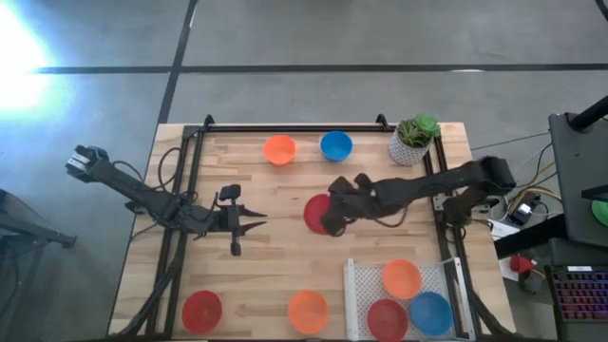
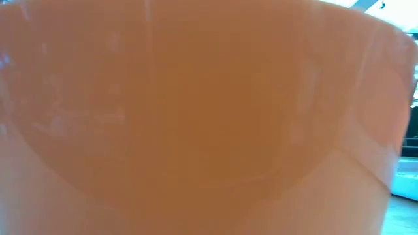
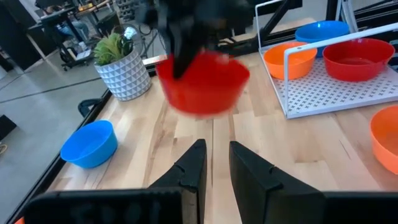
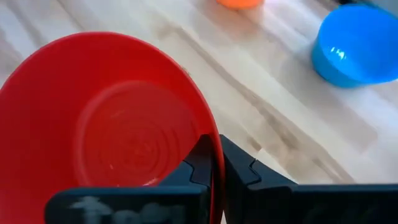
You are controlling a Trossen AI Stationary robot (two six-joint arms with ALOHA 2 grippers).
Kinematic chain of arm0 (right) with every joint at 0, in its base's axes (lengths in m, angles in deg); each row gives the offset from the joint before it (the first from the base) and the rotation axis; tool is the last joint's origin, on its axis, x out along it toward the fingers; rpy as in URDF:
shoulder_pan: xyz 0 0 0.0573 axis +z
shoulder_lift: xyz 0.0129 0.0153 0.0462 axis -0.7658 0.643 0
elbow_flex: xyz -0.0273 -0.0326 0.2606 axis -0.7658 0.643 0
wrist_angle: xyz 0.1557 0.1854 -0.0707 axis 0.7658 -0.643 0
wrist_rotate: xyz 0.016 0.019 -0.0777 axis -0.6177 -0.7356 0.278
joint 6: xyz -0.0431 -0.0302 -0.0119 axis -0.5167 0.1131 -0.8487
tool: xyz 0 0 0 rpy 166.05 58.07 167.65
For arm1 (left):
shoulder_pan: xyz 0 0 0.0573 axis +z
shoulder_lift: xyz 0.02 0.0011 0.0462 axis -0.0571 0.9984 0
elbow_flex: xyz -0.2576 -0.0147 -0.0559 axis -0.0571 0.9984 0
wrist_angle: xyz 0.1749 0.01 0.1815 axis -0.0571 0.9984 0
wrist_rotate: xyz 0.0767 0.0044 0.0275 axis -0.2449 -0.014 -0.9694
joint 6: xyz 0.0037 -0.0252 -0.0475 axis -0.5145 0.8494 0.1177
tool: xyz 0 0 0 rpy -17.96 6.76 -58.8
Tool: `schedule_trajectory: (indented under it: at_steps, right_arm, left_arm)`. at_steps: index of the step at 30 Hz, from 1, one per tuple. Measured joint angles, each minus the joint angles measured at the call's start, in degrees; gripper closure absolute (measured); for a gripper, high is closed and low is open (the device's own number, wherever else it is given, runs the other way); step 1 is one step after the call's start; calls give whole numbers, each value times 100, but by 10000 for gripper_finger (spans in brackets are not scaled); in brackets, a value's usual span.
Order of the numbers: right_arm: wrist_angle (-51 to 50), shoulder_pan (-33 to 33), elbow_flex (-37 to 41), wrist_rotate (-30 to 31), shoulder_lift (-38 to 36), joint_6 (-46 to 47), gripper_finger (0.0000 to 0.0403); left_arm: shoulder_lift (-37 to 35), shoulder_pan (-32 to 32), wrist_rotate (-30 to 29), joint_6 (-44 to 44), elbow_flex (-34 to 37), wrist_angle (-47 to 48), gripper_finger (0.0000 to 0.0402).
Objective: Pick & Place Mini bowls
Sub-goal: Stack the top red bowl on top of the red bowl on the shelf
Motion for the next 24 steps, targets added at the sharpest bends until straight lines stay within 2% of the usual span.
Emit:
schedule_trajectory:
  at_steps: [6,14,18,24]
  right_arm:
    - [-382,360,-50,-78,-604,217,394]
    - [-1463,888,-47,-221,-1494,1225,394]
    - [-1723,1218,-47,-789,-1807,1585,394]
    - [-1941,1902,-41,-1390,-1825,1961,394]
  left_arm:
    - [0,0,2,-8,15,5,337]
    - [0,0,4,-51,22,12,337]
    - [1,0,4,-51,22,12,337]
    - [0,0,7,-54,22,10,337]
